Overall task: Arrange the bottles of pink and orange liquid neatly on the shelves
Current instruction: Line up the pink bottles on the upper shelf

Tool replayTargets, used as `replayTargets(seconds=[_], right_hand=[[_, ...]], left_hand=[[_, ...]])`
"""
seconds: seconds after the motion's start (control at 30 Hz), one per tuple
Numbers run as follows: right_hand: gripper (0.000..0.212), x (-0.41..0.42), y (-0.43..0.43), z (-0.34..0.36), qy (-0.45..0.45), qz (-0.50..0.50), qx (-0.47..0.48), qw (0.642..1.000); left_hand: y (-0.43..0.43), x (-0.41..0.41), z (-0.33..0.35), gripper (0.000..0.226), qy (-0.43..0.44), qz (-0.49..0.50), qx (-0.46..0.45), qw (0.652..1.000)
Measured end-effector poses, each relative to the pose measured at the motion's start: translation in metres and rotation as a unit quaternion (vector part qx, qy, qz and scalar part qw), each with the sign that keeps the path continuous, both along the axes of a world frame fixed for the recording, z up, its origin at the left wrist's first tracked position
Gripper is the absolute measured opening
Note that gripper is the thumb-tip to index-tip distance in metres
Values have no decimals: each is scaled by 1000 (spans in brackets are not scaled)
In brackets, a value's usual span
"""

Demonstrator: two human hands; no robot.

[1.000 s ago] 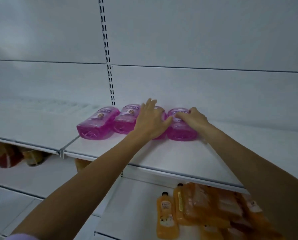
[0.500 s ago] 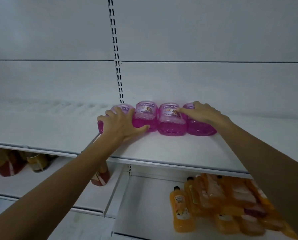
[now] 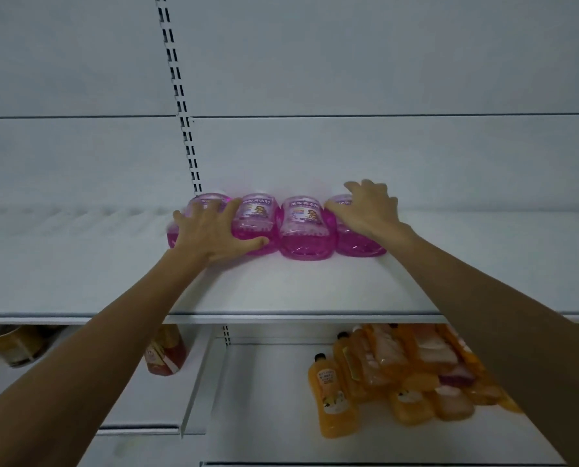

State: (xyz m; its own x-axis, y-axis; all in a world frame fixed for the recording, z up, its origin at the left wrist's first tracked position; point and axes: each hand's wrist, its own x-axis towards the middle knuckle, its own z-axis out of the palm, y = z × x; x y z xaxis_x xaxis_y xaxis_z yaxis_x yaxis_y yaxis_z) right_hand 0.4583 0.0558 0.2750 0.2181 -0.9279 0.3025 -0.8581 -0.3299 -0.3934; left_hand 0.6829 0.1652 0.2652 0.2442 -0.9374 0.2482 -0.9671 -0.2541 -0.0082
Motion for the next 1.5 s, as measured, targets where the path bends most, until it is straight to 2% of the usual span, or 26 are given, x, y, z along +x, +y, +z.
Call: replayTargets(seconds=[0.13, 0.33, 0.43, 0.57, 0.73, 0.97, 1.17, 1.33, 1.5], right_hand=[[59, -17, 12, 6, -61, 15, -74, 995], [63, -90, 25, 14, -77, -19, -102, 992], [63, -157, 35, 11, -79, -58, -100, 990], [59, -266, 60, 2, -130, -118, -85, 981], [59, -410, 104, -12, -117, -209, -88, 967], [56, -563, 155, -50, -113, -272, -49, 954], [44, -632, 159, -92, -111, -286, 4, 952], [33, -672, 124, -131, -123, -271, 45, 954], [39, -716, 44, -171, -116, -270, 103, 950]], left_hand=[[11, -45, -1, 111, -18, -89, -77, 993], [16, -141, 20, 84, 0, -227, -119, 967], [12, -209, 19, 75, 27, -279, -131, 951], [8, -318, 2, 56, 92, -349, -124, 924], [24, -459, -21, 53, 128, -440, -86, 885], [39, -594, -65, 55, 200, -466, -46, 861], [22, -660, -114, 48, 186, -459, 24, 868], [-26, -694, -156, 46, 234, -447, 85, 859], [-89, -725, -192, 28, 254, -405, 131, 869]])
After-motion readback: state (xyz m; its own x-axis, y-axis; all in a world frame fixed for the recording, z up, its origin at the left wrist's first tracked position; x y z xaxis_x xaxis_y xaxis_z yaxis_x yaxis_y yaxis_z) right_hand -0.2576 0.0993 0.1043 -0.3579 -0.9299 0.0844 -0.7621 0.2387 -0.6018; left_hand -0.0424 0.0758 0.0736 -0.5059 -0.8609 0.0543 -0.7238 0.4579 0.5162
